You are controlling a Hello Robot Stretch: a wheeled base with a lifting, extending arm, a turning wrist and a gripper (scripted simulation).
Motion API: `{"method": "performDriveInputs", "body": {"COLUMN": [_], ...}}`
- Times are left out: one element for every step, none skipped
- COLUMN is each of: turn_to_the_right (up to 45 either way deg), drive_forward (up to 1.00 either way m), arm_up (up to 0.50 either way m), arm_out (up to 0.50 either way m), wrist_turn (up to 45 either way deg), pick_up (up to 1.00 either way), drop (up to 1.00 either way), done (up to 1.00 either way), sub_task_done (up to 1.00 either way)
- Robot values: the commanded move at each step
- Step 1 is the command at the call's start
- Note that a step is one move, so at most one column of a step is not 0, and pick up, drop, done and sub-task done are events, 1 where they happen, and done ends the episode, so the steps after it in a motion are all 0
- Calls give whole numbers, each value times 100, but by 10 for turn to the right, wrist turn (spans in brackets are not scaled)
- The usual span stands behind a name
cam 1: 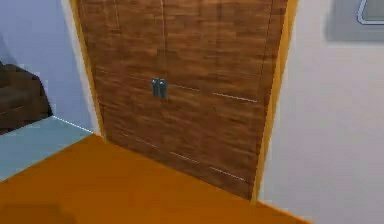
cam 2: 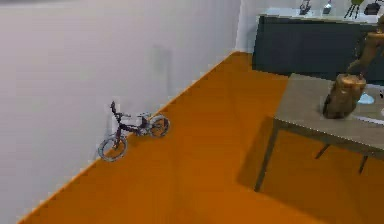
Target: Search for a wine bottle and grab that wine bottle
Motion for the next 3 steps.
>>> {"method": "performDriveInputs", "body": {"turn_to_the_right": [450,450,450], "drive_forward": [0,0,0], "arm_up": [0,0,0], "arm_out": [0,0,0], "wrist_turn": [0,0,0], "pick_up": [0,0,0], "drop": [0,0,0], "done": [0,0,0], "sub_task_done": [0,0,0]}}
